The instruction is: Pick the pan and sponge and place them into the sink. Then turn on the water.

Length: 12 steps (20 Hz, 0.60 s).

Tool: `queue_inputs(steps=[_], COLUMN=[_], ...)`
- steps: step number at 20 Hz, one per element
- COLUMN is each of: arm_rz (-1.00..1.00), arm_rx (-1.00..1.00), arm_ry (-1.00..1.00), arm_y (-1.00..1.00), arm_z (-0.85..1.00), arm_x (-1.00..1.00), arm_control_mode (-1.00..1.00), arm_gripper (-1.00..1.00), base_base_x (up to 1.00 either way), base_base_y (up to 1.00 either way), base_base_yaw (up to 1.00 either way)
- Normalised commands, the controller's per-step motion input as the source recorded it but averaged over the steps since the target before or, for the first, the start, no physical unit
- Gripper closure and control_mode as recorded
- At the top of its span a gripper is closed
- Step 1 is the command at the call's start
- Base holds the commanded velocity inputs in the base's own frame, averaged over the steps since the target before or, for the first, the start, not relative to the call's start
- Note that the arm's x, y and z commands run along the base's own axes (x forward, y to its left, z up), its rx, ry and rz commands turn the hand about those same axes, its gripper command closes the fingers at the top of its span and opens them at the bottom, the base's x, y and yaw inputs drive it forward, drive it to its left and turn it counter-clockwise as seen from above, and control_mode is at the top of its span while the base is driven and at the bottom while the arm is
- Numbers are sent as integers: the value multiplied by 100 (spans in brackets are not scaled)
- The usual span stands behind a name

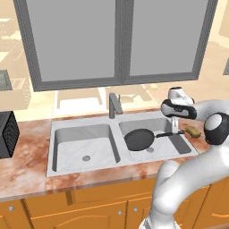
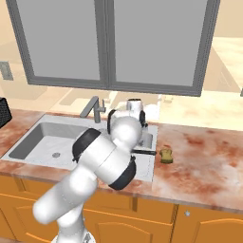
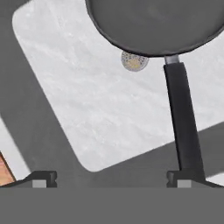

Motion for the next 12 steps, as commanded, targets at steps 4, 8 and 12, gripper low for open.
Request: queue_inputs(steps=[4, 8, 12], arm_rz=[-42, -39, -30], arm_rx=[13, 9, 5], arm_ry=[-1, 0, 0], arm_y=[-44, -25, -10], arm_z=[0, 0, 0], arm_x=[-10, 0, 0], arm_control_mode=[-100, -100, -100], arm_gripper=[-100, -100, -100], base_base_x=[0, 0, 0], base_base_y=[0, 0, 0], base_base_yaw=[0, 0, 0])
